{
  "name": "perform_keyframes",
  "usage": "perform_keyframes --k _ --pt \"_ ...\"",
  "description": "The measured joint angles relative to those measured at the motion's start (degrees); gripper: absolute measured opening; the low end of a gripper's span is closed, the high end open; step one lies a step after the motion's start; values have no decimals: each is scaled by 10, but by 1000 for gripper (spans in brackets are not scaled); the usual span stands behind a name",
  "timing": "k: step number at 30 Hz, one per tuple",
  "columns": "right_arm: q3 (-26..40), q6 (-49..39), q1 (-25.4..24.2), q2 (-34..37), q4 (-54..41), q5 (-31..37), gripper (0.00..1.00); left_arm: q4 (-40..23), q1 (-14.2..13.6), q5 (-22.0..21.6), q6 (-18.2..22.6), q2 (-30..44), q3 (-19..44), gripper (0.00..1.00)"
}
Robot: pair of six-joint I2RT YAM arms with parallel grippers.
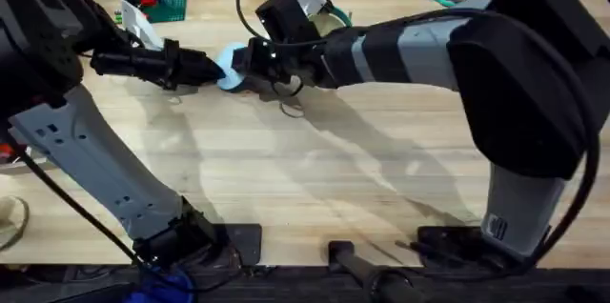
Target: Pick up the plates from the table one by one and place each into a slot on the dish rack.
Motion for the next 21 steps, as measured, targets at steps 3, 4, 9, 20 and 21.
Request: perform_keyframes --k 3,4,9,20,21 --pt "0 -2 0 0 2 1 46 1 0 1 -4 0 0 41" --pt "0 -2 -1 0 4 1 38 3 1 3 -4 0 0 41" --pt "0 -2 -1 0 4 0 33 1 1 4 -6 0 1 41" --pt "1 -2 -3 0 7 -6 30 -119 -5 -38 -5 42 112 41" --pt "1 -2 -4 0 7 -6 31 -131 -5 -41 -5 42 124 41"
